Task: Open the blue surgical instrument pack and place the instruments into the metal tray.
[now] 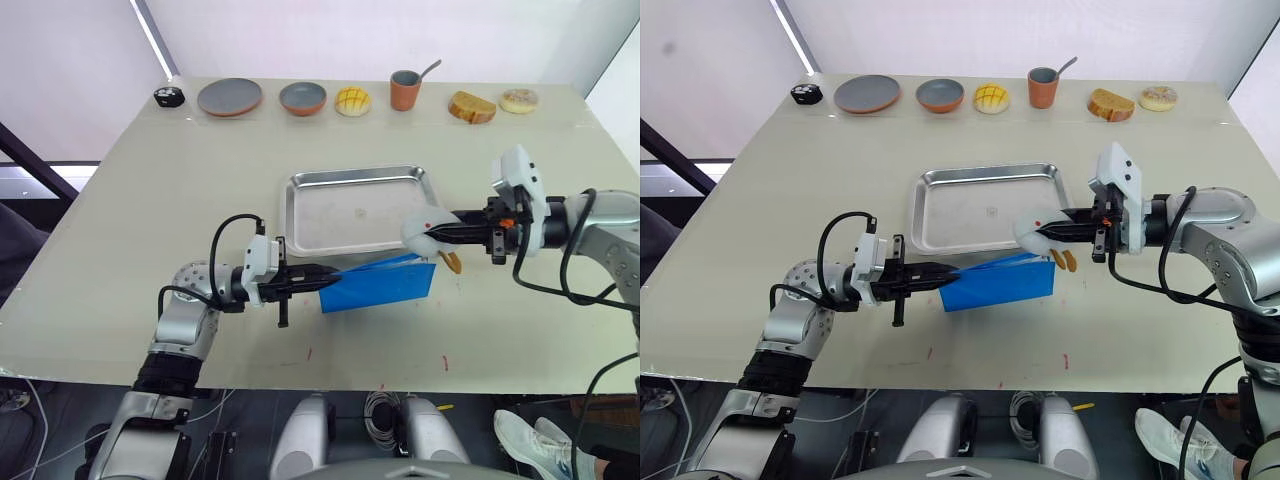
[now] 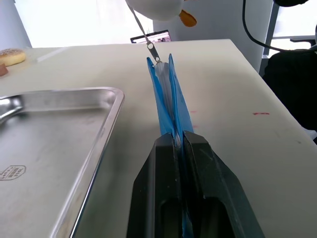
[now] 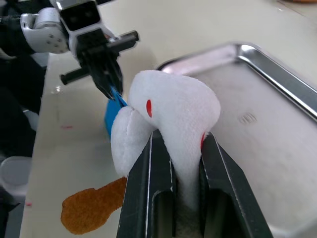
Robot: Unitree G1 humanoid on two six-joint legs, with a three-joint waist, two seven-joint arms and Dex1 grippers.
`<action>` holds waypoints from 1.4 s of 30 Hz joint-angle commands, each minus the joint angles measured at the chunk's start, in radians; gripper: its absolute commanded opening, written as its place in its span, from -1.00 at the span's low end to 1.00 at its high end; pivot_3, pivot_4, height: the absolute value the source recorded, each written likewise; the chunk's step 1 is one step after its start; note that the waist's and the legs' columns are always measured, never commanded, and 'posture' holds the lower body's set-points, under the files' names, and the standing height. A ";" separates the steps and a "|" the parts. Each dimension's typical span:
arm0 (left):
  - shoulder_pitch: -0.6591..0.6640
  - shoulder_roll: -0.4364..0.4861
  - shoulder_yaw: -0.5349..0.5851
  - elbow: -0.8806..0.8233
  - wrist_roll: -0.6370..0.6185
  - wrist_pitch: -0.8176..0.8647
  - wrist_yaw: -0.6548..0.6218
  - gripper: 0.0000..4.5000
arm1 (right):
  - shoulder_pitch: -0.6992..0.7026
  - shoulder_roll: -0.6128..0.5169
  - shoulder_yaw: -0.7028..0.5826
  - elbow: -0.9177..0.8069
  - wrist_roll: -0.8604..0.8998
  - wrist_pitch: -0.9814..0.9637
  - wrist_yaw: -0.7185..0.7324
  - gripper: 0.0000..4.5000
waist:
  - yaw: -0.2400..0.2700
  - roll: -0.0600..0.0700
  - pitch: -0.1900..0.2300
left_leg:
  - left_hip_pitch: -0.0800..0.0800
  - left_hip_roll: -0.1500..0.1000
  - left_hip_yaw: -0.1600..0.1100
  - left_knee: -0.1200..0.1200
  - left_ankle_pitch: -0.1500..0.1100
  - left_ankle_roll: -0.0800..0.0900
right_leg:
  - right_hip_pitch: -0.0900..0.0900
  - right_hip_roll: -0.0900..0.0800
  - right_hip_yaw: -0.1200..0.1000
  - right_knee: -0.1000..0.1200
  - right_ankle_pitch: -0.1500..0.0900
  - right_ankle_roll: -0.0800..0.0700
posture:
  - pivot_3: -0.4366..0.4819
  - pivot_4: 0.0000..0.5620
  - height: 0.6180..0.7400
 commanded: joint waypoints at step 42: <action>-0.010 0.016 -0.065 0.019 0.054 0.011 -0.005 -1.00 | -0.173 0.375 0.210 0.078 -0.071 0.000 0.008 -0.98 | -0.004 0.000 0.000 | 0.000 0.000 0.000 0.000 0.000 0.000 | -0.001 0.000 0.000 0.001 0.000 0.000 | -0.05 -0.47 1.00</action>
